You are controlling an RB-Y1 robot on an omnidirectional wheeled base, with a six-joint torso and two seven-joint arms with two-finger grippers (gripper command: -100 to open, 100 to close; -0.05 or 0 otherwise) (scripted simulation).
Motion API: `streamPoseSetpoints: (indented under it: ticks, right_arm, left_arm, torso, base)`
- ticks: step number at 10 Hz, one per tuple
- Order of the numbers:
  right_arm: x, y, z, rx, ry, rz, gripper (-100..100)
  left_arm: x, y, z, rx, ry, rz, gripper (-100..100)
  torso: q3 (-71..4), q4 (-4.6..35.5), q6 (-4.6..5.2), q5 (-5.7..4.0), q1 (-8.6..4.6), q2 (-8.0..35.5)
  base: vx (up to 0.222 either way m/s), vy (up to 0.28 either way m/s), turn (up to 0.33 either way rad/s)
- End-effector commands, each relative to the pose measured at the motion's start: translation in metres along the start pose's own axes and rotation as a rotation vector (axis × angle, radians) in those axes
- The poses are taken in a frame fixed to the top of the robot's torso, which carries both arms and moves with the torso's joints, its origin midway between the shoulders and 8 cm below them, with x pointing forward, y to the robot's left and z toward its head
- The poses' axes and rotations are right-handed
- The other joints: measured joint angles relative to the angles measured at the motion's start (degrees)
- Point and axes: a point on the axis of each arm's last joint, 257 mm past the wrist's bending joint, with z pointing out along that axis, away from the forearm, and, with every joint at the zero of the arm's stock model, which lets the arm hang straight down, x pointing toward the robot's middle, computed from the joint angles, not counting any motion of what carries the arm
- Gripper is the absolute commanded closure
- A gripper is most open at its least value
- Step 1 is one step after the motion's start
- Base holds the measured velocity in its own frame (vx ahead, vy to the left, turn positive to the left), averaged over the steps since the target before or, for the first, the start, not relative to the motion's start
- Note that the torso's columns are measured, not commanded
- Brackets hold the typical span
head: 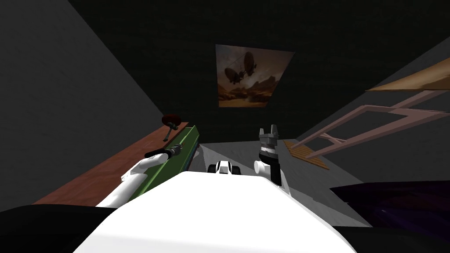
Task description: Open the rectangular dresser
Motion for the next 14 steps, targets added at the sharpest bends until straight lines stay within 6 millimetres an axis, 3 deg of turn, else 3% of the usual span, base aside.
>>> streamPoseSetpoints:
  ticks: [1, 2, 4, 7, 9, 10, 14]
  right_arm:
    - [0.000, 0.000, 0.000, 0.000, 0.000, 0.000, 0]
    - [0.000, 0.000, 0.000, 0.000, 0.000, 0.000, 0]
    - [0.000, 0.000, 0.000, 0.000, 0.000, -0.001, 0]
    - [0.000, 0.000, 0.000, 0.000, 0.000, -0.001, 0]
    - [0.000, 0.000, 0.000, 0.000, 0.000, 0.000, 0]
    - [0.000, 0.000, 0.000, 0.000, 0.000, 0.000, 0]
    - [0.000, 0.000, 0.000, 0.000, 0.000, 0.000, 0]
  left_arm:
    - [0.000, 0.003, 0.001, -0.006, -0.002, -0.003, 100]
    - [-0.005, -0.006, -0.007, -0.004, 0.002, 0.003, -100]
    - [-0.007, -0.015, -0.014, -0.003, 0.007, 0.008, -100]
    - [-0.011, -0.036, -0.032, -0.001, 0.025, 0.027, -100]
    - [-0.010, -0.036, -0.035, 0.001, 0.025, 0.029, -100]
    - [-0.010, -0.036, -0.035, -0.001, 0.026, 0.029, 0]
    - [-0.010, -0.036, -0.035, -0.001, 0.026, 0.029, 0]
  torso:
    - [0.0, 0.0, 0.07, 0.01, 0.11, -0.1]
    - [0.0, 0.0, 0.10, 0.04, 0.18, 0.0]
    - [0.1, 0.1, -0.10, -0.01, 0.65, 0.1]
    - [0.1, 0.1, -0.11, -0.11, 0.03, 0.2]
    - [0.1, 0.1, -0.07, -0.13, -0.06, 0.2]
    - [0.1, 0.1, -0.07, -0.07, 0.11, 0.3]
    - [0.1, 0.1, -0.09, -0.07, 0.10, 0.2]
  base:
    - [0.023, -0.211, -0.002]
    - [0.016, -0.123, 0.063]
    - [0.033, -0.010, 0.066]
    - [0.043, -0.004, 0.079]
    - [0.026, -0.031, 0.036]
    - [0.004, -0.006, -0.002]
    - [0.000, 0.000, 0.000]
